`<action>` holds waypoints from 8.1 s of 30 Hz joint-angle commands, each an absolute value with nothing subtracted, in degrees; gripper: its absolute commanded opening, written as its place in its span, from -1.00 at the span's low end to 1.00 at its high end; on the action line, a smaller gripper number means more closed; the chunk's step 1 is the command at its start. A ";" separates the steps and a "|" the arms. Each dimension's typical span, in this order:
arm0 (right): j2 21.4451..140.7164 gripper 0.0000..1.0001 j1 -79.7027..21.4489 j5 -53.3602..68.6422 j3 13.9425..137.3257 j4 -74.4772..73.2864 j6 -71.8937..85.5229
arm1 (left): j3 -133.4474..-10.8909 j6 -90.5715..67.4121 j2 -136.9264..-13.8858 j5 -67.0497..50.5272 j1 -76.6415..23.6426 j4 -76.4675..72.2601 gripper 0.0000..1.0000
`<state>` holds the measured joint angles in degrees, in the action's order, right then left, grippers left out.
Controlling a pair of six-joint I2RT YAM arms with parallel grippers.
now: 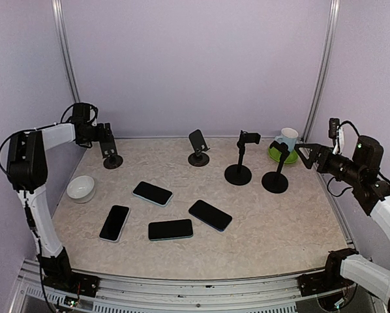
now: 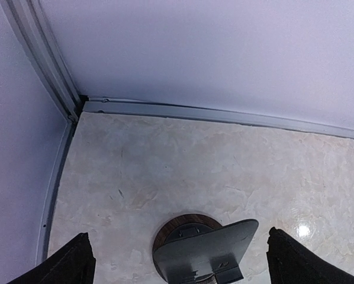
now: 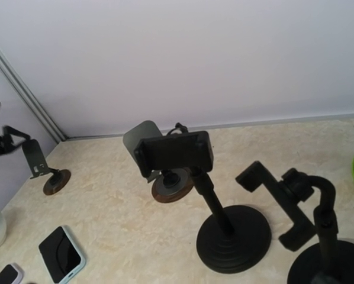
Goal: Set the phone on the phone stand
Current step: Move the phone stand to the corner of the board, then pick up the phone at the center of the board, then place the phone at the center of the board.
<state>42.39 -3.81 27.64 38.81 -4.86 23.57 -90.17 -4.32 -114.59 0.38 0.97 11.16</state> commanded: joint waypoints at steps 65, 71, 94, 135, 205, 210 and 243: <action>75.56 1.00 -45.04 10.32 57.50 -20.12 3.17 | -62.75 -28.26 -75.19 1.73 -30.19 15.10 0.98; 84.99 1.00 -47.36 6.61 60.28 -21.78 3.08 | -61.58 -28.21 -74.55 0.70 -30.16 13.51 0.98; 103.16 1.00 -50.55 1.34 67.00 -25.12 3.08 | -57.86 -30.19 -74.02 0.23 -29.87 10.37 0.98; 112.41 0.18 -51.31 3.62 72.02 -31.50 -2.83 | -58.65 -26.66 -70.59 -1.31 -24.17 16.62 0.98; 106.75 0.68 -53.62 5.21 63.88 -23.21 -5.47 | -52.72 -30.66 -80.84 10.83 -28.25 34.43 0.98; 103.18 1.00 -53.62 6.03 64.69 -24.24 -5.15 | -48.97 -32.32 -78.02 10.96 -28.39 36.18 0.98; 89.59 1.00 -53.64 0.34 65.36 -25.29 -4.13 | -37.03 -44.54 -81.02 4.14 -32.43 31.84 0.98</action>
<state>90.94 -53.15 1.10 65.80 -25.36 -4.43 -38.50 -43.29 -81.25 8.14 -30.98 34.15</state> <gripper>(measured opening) 0.999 0.988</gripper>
